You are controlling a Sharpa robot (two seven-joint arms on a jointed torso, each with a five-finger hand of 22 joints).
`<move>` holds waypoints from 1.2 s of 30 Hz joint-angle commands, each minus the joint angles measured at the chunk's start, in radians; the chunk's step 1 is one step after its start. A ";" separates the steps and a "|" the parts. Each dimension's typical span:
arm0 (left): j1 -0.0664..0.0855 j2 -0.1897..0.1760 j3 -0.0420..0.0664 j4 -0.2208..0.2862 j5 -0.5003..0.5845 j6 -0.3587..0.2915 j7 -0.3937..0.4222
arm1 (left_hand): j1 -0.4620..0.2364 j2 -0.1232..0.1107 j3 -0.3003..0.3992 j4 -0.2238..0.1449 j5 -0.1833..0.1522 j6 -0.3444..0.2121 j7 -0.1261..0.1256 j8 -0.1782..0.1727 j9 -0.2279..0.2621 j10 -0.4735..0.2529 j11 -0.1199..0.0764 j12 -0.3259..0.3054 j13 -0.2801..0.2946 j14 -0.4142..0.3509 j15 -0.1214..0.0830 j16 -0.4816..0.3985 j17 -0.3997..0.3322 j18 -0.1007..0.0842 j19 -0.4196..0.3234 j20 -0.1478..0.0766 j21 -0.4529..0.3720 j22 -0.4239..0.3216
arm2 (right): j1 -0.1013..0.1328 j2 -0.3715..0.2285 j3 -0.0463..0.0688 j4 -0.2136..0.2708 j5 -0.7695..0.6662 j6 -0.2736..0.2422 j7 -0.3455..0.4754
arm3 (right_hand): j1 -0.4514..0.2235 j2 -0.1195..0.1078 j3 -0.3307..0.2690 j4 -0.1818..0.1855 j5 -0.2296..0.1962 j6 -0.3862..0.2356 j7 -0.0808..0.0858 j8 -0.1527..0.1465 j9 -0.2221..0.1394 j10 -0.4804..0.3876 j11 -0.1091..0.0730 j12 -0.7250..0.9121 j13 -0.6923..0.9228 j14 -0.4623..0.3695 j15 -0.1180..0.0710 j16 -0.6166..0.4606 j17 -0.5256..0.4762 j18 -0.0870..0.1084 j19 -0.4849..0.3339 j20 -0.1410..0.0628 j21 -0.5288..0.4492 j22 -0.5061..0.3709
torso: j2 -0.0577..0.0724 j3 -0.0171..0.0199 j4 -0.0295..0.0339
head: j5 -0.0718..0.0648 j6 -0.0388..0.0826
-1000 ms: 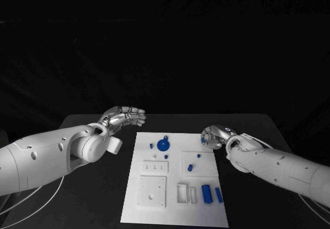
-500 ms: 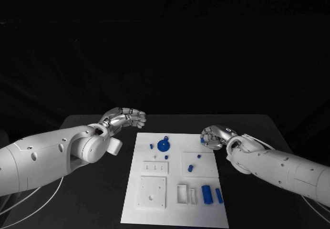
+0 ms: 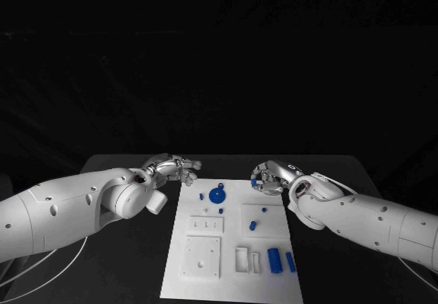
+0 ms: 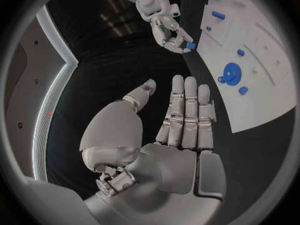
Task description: Assemble the parts on the task board
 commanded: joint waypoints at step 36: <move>-0.013 0.081 -0.011 0.021 -0.095 0.000 -0.232 | -0.098 -0.039 -0.004 0.134 -0.006 0.016 -0.004 -0.048 -0.022 -0.047 -0.010 0.123 0.145 0.002 -0.027 0.095 0.020 -0.007 0.036 -0.057 0.018 0.012 | 0.025 0.085 0.009 0.172 -0.114 0.033 -0.136 | -0.004 -0.001 0.007 -0.003 -0.002 0.128 0.005 0.005 0.005 0.002 -0.010 0.004 -0.003 0.001 -0.010 -0.002 0.002 0.055 0.004 -0.012 0.005 0.014 | -0.036 -0.0103 0.0014 | 0.024 -0.002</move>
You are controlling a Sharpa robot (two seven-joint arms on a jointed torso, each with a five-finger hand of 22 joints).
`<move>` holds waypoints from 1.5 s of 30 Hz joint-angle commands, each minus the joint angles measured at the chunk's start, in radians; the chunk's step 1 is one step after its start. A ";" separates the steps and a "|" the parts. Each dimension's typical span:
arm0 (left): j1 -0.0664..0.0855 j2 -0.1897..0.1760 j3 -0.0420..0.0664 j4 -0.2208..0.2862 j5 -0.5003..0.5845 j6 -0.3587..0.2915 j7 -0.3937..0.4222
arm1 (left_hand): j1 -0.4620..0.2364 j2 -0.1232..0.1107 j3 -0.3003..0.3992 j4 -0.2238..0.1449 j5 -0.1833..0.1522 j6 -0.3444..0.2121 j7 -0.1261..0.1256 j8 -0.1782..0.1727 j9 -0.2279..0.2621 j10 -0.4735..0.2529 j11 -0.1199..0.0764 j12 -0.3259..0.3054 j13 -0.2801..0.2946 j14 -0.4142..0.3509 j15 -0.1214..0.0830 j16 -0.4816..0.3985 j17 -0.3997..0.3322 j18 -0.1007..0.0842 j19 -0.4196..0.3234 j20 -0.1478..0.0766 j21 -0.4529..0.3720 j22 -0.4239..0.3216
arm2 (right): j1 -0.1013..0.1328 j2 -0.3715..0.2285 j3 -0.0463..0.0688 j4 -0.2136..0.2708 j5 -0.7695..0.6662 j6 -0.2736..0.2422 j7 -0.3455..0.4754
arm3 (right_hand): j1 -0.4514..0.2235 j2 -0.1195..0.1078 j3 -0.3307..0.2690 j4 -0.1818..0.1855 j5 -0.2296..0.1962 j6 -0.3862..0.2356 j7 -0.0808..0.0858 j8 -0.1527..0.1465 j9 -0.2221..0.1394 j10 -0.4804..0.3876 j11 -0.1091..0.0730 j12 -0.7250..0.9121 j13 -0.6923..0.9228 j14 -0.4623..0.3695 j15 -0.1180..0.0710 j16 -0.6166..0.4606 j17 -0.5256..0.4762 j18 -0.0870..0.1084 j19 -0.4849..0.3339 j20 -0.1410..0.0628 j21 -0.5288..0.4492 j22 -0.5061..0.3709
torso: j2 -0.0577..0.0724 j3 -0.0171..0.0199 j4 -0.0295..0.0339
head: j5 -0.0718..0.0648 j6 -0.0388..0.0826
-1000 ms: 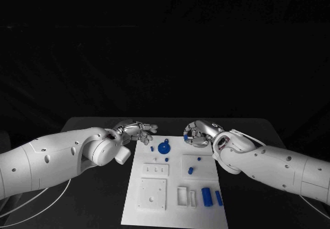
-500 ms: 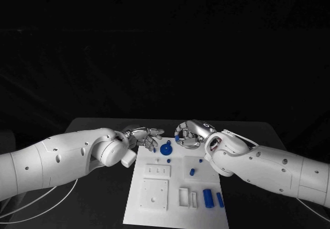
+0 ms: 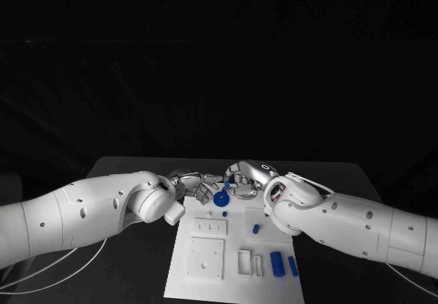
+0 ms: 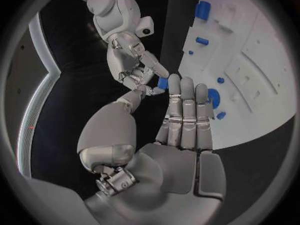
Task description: Assemble the parts on the task board
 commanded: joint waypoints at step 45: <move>0.000 0.019 0.001 0.007 -0.034 0.057 -0.008 | 0.121 0.170 -0.006 -0.171 0.001 0.083 -0.017 0.016 -0.004 -0.019 -0.014 0.012 0.035 -0.015 -0.001 0.021 -0.025 -0.011 -0.011 -0.011 -0.011 0.008 | -0.001 0.045 0.000 -0.012 -0.003 0.037 0.006 | -0.006 0.000 0.008 0.000 -0.001 0.123 0.010 0.001 0.002 0.002 -0.007 0.003 -0.002 0.001 -0.005 -0.002 0.001 0.054 0.004 -0.007 0.004 0.013 | 0.001 0.0002 -0.0013 | 0.008 -0.003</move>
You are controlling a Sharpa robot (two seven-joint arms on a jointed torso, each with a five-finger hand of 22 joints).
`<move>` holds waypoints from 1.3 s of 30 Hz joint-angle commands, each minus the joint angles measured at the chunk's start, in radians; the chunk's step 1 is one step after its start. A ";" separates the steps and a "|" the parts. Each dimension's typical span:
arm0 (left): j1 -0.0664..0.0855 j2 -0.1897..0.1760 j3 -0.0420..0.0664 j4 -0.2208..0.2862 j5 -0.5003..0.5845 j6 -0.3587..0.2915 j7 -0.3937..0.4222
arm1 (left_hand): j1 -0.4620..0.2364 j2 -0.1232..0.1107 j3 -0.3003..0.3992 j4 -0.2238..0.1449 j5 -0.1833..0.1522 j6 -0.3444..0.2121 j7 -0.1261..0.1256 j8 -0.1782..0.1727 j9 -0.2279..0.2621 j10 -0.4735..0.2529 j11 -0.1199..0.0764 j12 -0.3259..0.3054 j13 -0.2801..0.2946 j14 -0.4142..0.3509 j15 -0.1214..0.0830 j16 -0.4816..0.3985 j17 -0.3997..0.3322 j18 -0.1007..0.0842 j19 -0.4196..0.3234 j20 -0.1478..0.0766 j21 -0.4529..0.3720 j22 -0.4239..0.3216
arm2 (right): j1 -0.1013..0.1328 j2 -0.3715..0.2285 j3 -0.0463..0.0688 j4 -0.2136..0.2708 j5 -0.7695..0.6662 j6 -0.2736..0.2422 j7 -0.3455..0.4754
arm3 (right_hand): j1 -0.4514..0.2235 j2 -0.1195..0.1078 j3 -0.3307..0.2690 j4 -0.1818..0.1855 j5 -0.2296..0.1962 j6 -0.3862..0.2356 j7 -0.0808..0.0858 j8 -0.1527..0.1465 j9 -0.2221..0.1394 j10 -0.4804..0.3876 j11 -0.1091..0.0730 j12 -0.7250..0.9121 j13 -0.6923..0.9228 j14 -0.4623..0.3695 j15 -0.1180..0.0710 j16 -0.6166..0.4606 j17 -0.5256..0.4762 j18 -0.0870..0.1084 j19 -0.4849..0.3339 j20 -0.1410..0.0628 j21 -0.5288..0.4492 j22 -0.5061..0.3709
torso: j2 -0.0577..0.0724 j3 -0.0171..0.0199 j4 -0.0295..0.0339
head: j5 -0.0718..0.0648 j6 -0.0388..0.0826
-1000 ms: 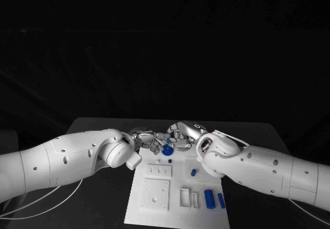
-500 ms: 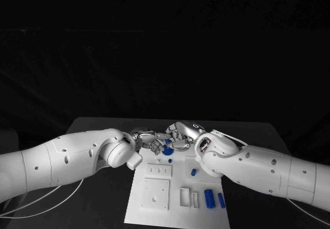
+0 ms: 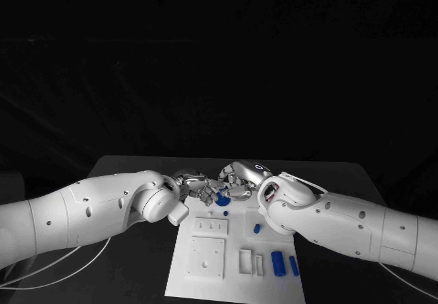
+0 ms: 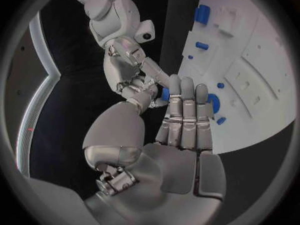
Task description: Assemble the parts on the task board
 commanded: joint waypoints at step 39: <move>0.001 0.011 0.002 0.000 -0.055 0.020 0.010 | -0.138 0.124 0.071 -0.116 0.185 0.137 -0.042 0.036 0.046 0.064 -0.035 0.016 0.040 0.026 -0.017 0.072 -0.014 -0.007 0.024 -0.027 0.000 0.015 | -0.001 0.007 -0.001 -0.012 0.029 0.016 0.013 | -0.001 0.009 0.008 -0.002 0.002 0.082 0.040 0.000 0.002 0.006 -0.002 0.001 -0.002 0.001 -0.005 -0.004 0.001 0.044 0.000 -0.006 0.003 0.012 | 0.000 0.0003 0.0005 | 0.003 -0.002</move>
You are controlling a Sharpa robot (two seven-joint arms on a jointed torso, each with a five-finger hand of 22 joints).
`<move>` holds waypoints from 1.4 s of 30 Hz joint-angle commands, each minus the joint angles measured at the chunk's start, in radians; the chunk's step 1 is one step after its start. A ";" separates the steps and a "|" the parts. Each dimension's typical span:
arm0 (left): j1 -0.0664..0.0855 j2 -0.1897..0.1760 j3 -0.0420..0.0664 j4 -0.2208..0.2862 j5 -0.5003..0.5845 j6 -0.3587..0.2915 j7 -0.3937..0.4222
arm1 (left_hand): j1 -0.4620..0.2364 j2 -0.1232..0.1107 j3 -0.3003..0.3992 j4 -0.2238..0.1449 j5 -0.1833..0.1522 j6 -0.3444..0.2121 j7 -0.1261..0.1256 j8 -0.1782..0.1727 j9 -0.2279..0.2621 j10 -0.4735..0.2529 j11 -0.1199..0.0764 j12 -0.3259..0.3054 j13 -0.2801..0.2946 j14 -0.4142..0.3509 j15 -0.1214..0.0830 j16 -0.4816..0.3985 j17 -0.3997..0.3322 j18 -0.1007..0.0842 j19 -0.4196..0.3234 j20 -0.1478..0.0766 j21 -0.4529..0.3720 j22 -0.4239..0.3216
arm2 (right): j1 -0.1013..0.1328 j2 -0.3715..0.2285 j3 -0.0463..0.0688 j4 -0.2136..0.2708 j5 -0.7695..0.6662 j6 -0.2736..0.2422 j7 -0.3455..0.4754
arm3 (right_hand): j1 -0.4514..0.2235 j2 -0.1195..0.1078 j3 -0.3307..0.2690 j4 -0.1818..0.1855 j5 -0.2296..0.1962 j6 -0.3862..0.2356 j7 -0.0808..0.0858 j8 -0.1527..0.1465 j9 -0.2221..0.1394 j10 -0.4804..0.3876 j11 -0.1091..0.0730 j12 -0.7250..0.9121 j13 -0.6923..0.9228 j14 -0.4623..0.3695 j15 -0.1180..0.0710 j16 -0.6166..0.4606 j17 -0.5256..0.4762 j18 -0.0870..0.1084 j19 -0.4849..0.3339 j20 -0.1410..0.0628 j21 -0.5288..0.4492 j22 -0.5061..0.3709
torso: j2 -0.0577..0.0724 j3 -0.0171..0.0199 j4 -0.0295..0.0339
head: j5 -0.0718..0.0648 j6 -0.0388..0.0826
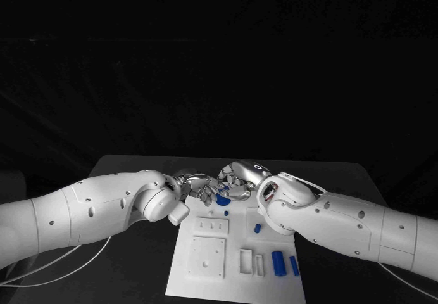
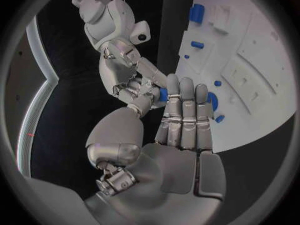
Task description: Assemble the parts on the task board
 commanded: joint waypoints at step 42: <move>0.002 0.019 -0.004 -0.054 -0.426 0.031 -0.125 | -0.021 -0.028 0.012 -0.029 0.121 0.096 -0.096 -0.007 0.137 0.080 -0.076 0.486 0.382 0.155 -0.166 0.407 0.198 0.027 0.208 -0.146 0.254 0.144 | 0.057 -0.195 0.020 -0.147 0.652 -0.065 0.199 | -0.131 -0.061 -0.280 0.051 0.310 -0.172 0.123 -0.127 -0.047 -0.078 0.078 0.000 -0.027 -0.043 0.070 -0.021 0.010 0.044 -0.046 -0.009 -0.038 0.016 | -0.008 0.0007 -0.0062 | 0.016 -0.007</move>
